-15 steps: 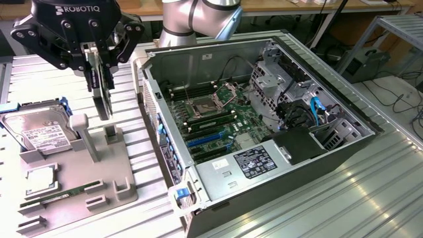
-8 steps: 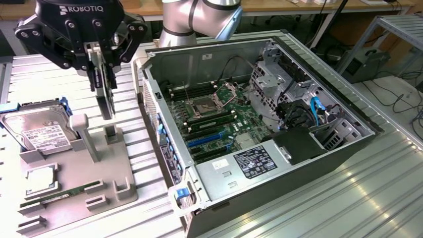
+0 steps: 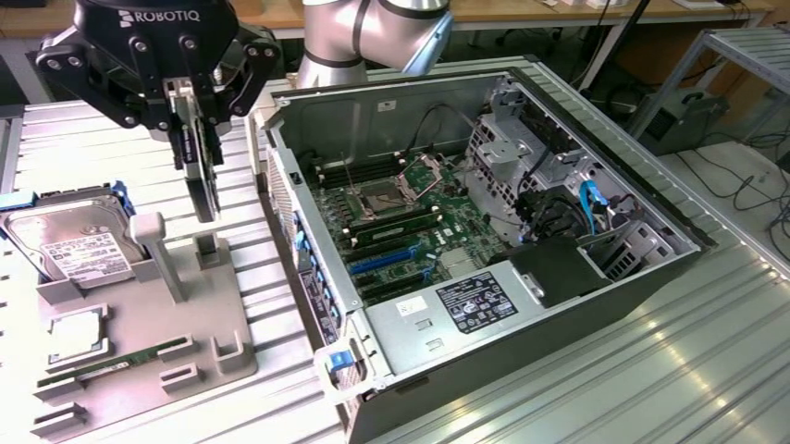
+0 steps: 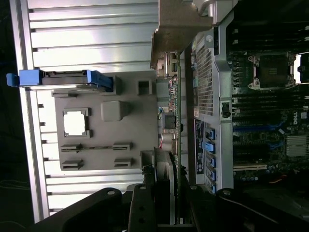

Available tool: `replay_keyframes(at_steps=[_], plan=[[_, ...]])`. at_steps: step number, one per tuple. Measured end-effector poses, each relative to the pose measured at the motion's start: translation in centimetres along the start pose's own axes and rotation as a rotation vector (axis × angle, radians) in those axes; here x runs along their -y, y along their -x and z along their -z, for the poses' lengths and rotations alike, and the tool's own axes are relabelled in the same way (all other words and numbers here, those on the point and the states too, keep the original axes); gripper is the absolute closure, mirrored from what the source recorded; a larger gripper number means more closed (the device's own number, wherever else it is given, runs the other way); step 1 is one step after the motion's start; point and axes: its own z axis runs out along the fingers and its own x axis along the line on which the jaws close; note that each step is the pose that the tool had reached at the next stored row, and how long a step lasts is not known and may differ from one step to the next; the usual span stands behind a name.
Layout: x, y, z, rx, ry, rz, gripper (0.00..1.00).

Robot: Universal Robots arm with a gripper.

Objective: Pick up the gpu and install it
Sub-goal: 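Pick up the gpu and move the gpu toward the slot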

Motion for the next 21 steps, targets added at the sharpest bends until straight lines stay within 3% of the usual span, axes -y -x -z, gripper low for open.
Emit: replay_keyframes(at_steps=[21], plan=[[-0.05, 0.92, -0.01, 0.0001, 0.0001, 0.000, 0.72]])
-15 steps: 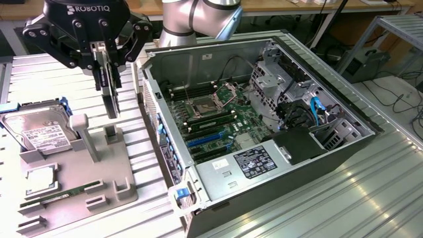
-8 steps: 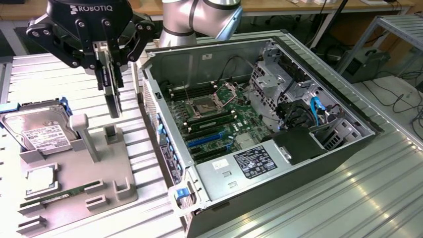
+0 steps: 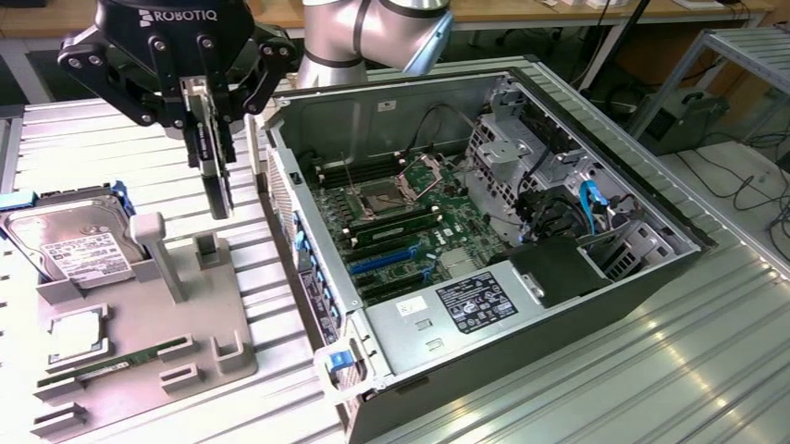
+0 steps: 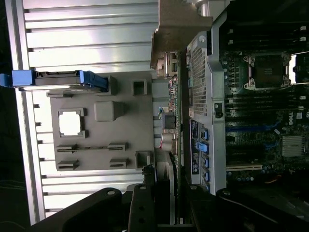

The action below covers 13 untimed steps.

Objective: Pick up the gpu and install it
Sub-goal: 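Pick up the gpu and move the gpu toward the slot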

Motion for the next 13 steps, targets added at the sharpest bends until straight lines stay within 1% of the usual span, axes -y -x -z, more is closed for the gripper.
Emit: replay_keyframes(at_steps=[13], plan=[[-0.04, 0.69, 0.00, -0.0001, 0.0000, 0.000, 0.72]])
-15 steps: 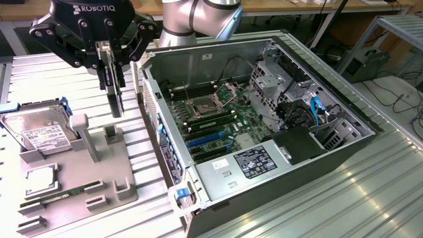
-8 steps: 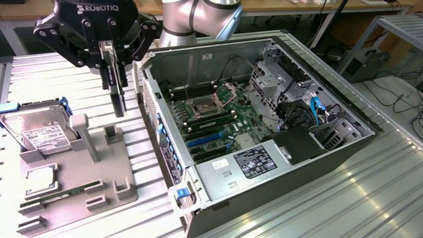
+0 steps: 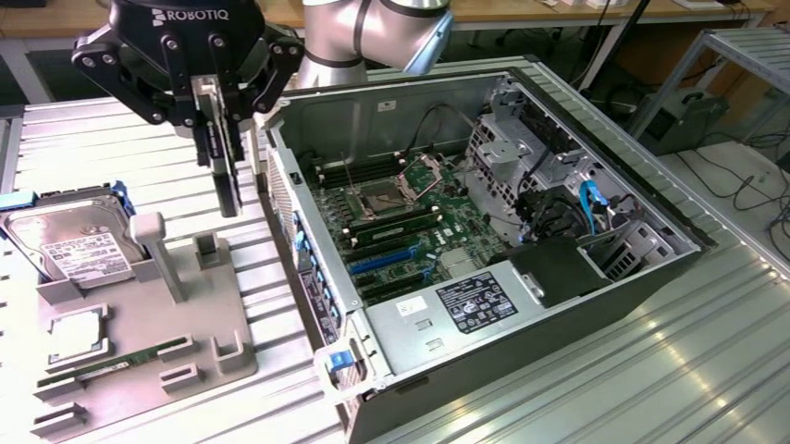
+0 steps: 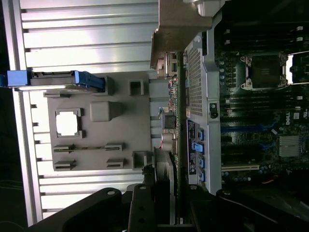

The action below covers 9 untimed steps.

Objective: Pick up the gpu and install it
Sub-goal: 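Pick up the gpu and move the gpu toward the slot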

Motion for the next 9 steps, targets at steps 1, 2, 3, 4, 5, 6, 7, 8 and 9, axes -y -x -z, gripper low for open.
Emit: replay_keyframes(at_steps=[1, 2, 3, 4, 5, 6, 7, 8, 9], plan=[[-0.01, 0.08, 0.00, 0.0000, -0.0001, 0.000, 0.72], [-0.01, 0.14, 0.00, 0.0000, 0.0000, 0.000, 0.72], [-0.01, 0.19, 0.00, 0.0000, 0.0000, 0.000, 0.72], [-0.01, 0.23, 0.00, 0.0000, 0.0000, 0.000, 0.72], [-0.01, 0.29, 0.00, 0.0000, 0.0000, 0.000, 0.72], [-0.02, 0.35, 0.00, 0.0000, 0.0000, 0.000, 0.72], [-0.02, 0.39, 0.00, 0.0000, 0.0000, 0.000, 0.72], [-0.02, 0.44, -0.01, 0.0000, 0.0000, 0.000, 0.72], [-0.02, 0.48, -0.01, 0.0001, 0.0000, 0.000, 0.72]])
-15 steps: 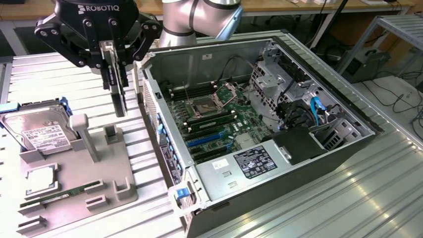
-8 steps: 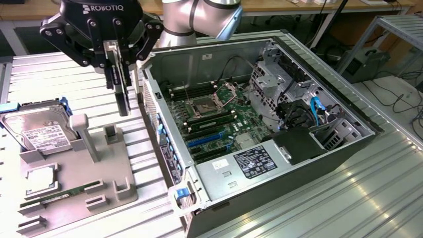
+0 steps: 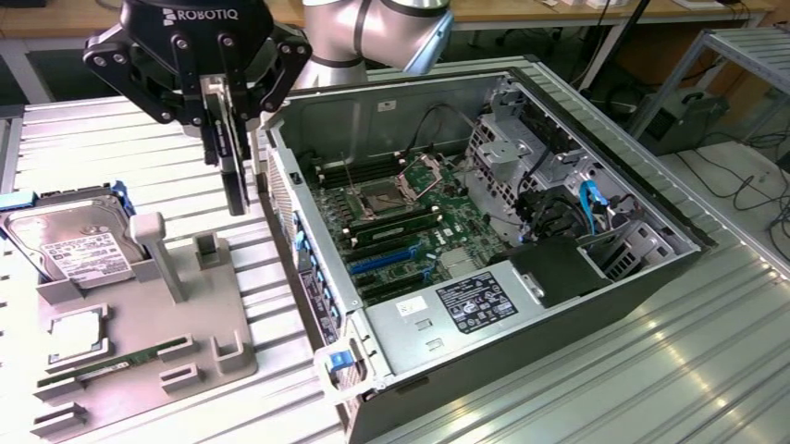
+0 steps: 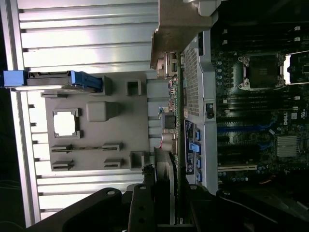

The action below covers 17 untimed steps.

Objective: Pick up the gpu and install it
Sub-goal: 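Pick up the gpu and move the gpu toward the slot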

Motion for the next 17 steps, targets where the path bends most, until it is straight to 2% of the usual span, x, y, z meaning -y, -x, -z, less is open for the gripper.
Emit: replay_keyframes(at_steps=[17], plan=[[-0.07, 1.3, -0.01, 0.0000, 0.0000, 0.007, 0.72]])
